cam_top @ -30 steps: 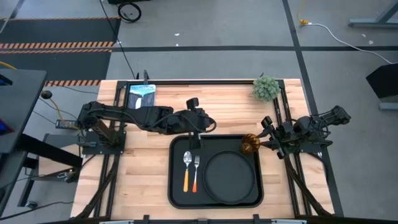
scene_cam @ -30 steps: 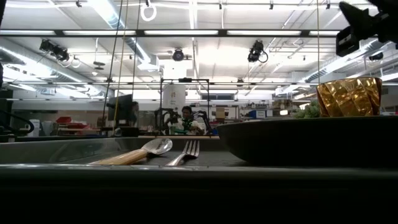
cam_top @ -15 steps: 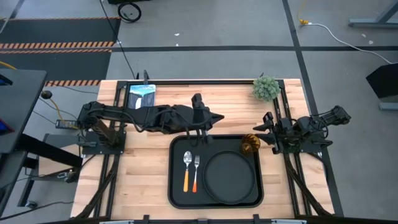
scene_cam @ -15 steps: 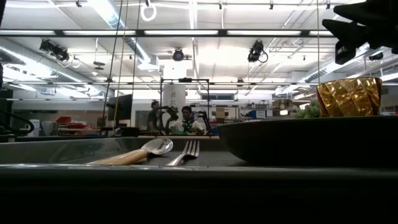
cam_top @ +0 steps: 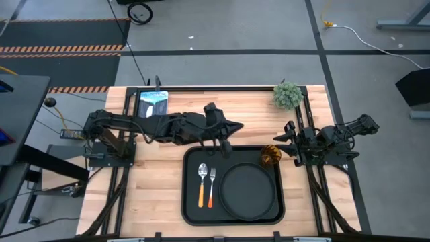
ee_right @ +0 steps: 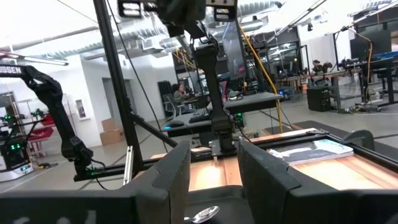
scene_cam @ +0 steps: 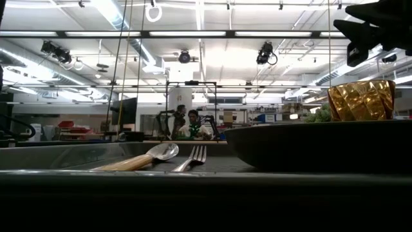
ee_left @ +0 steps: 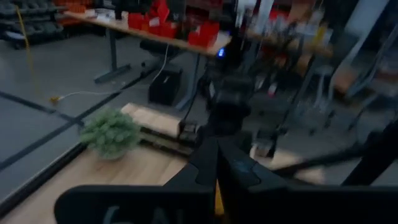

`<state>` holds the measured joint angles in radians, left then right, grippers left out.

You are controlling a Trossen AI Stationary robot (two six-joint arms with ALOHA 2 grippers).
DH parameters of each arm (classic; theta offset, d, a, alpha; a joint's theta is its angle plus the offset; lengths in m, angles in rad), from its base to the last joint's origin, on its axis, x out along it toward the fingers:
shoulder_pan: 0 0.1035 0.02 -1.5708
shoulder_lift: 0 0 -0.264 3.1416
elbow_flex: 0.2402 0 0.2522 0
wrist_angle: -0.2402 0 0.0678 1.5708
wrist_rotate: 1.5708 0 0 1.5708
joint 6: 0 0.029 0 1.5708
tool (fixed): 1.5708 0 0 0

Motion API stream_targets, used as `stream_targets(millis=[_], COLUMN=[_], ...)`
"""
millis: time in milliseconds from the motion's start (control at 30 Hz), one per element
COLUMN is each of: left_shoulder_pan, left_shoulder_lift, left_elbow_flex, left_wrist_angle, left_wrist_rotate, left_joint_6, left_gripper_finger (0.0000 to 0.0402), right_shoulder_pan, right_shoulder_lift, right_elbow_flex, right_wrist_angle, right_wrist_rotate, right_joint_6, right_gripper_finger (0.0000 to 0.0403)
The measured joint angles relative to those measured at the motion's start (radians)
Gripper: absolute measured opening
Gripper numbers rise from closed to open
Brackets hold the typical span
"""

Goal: Pick and place plate/cup/fork/spoon on tray
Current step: Return to Home Position

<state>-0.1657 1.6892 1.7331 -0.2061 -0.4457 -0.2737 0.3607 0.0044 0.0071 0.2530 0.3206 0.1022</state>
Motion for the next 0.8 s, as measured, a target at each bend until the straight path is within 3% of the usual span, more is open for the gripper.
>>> stream_targets(millis=[167, 333, 467, 800], left_shoulder_pan=[-0.001, -0.056, -0.106, -0.153], left_shoulder_lift=[-0.067, -0.111, -0.21, -0.477], left_elbow_flex=[0.008, -0.105, -0.282, -0.896], left_wrist_angle=[-0.172, -0.196, -0.098, 0.436], left_wrist_rotate=[-0.012, -0.158, -0.228, -0.258], left_joint_6=[-0.004, 0.017, 0.037, 0.345], left_gripper_finger=[0.0011, 0.0011, 0.0011, 0.0011], right_shoulder_pan=[0.0, 0.0, 0.0, 0.0], right_shoulder_lift=[0.0, 0.0, 0.0, 0.002], right_elbow_flex=[0.0, 0.0, 0.0, 0.0], right_wrist_angle=[0.0, 0.001, 0.003, 0.008], right_wrist_rotate=[0.0, 0.0, 0.0, 0.0], right_joint_6=[0.0, 0.0, 0.0, 0.0], right_gripper_finger=[0.0142, 0.0142, 0.0142, 0.0142])
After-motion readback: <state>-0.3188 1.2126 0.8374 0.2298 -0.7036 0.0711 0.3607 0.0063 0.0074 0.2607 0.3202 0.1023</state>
